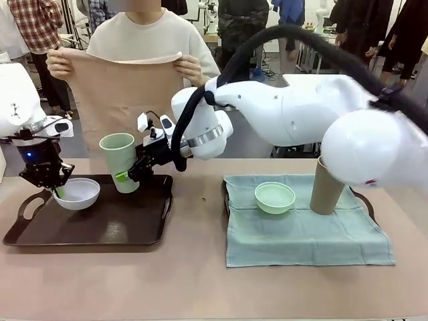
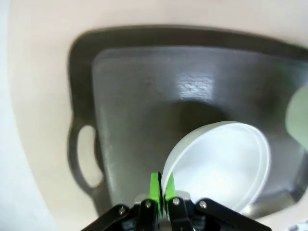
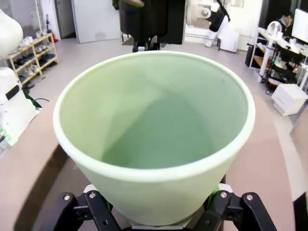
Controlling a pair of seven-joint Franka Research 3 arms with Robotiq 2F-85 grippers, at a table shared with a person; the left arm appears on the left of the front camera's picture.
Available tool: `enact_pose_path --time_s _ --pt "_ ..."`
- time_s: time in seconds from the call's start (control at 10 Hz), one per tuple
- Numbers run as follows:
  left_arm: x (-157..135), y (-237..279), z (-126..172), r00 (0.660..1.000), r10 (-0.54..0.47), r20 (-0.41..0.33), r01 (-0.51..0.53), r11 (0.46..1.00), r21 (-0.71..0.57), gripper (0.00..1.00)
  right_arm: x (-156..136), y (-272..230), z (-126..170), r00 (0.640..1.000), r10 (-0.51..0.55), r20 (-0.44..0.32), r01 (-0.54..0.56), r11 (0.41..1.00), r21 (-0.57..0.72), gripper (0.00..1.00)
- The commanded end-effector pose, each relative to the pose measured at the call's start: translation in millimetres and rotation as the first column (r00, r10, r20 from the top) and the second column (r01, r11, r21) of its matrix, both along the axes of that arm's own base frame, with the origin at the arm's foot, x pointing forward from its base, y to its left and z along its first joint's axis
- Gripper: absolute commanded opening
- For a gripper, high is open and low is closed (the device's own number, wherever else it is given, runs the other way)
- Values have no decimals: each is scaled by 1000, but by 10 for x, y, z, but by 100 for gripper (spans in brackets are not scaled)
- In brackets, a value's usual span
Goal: Set up a tray with a mat and arrange the tableware.
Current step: Pick up the Picnic Bowl and Reusable plastic cup from the Handle tray in front of the human's position and hold them in the air.
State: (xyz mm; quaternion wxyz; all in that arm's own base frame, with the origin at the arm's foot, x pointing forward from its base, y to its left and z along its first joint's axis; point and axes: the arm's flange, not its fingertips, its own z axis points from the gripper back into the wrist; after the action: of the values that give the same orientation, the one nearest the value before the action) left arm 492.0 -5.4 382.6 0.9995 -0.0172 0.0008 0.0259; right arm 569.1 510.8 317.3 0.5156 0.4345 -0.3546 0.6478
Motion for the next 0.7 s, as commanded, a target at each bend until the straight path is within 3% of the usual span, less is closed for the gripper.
enact_pose_path --time_s 0.0,0.3,0.5,0.6 --pt "-289 -132 686 998 -32 56 32 999 3 0 -625 -290 584 997 -64 40 65 998 -27 22" --pt "-715 -228 1557 975 -1 224 -12 998 54 0 -1221 -308 1224 988 -110 109 113 993 -24 22" --pt "-866 -156 1798 957 58 285 -68 997 27 0 -1505 -291 1457 979 -128 159 131 991 -8 22" --pt "-870 -72 1739 955 96 281 -94 995 -20 0 -1509 -325 1468 977 -140 163 141 990 8 22"
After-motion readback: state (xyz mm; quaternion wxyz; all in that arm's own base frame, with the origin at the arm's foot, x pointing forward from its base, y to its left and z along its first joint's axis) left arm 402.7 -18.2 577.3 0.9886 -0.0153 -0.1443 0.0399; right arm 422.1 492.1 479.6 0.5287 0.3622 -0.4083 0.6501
